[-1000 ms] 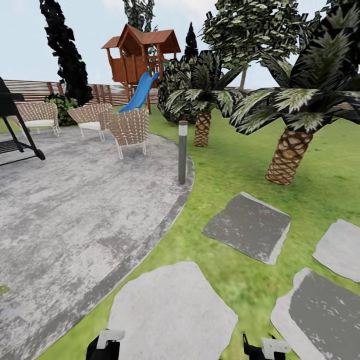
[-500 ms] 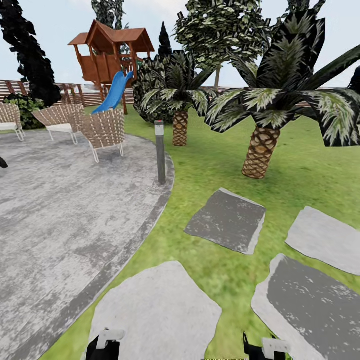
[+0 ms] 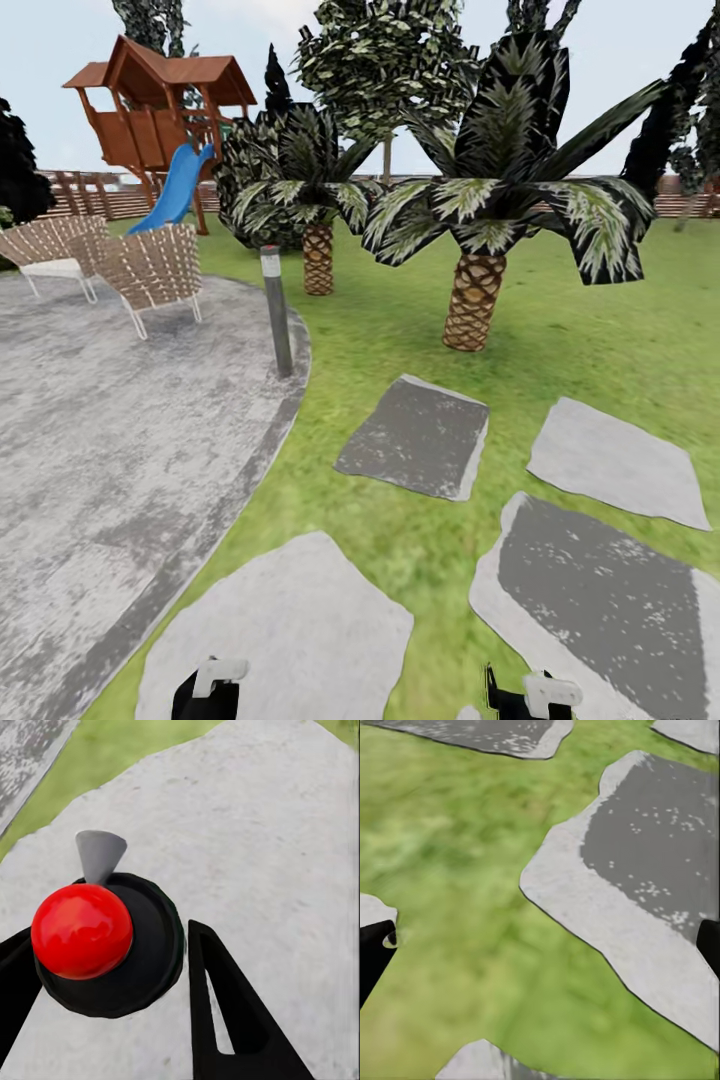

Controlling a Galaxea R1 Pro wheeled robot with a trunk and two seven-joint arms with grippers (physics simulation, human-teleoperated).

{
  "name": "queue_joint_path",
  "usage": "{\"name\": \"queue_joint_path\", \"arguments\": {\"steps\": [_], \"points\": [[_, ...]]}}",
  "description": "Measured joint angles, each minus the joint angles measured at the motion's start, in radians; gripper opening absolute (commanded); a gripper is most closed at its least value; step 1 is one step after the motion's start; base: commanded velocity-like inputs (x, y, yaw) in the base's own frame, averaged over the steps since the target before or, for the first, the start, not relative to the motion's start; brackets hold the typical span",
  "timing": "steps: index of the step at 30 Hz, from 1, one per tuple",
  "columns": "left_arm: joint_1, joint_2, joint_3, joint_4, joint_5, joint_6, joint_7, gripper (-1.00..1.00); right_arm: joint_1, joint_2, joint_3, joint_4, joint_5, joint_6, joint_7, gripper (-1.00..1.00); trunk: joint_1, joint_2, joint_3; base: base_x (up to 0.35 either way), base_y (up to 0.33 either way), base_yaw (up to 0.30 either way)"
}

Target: Pick up the pesticide atomizer in the garden and spray insectifuge to fully cover both potted plants in the garden.

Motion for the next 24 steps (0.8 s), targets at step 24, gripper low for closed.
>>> {"name": "queue_joint_path", "arguments": {"steps": [24], "points": [[0.000,0.000,0.000,0.000,0.000,0.000,0.003,-1.00,0.000,0.001,0.001,0.000,0.000,0.000,0.000,1.00,0.000,0.000,0.000,0.075,-0.127,-0.270]]}}
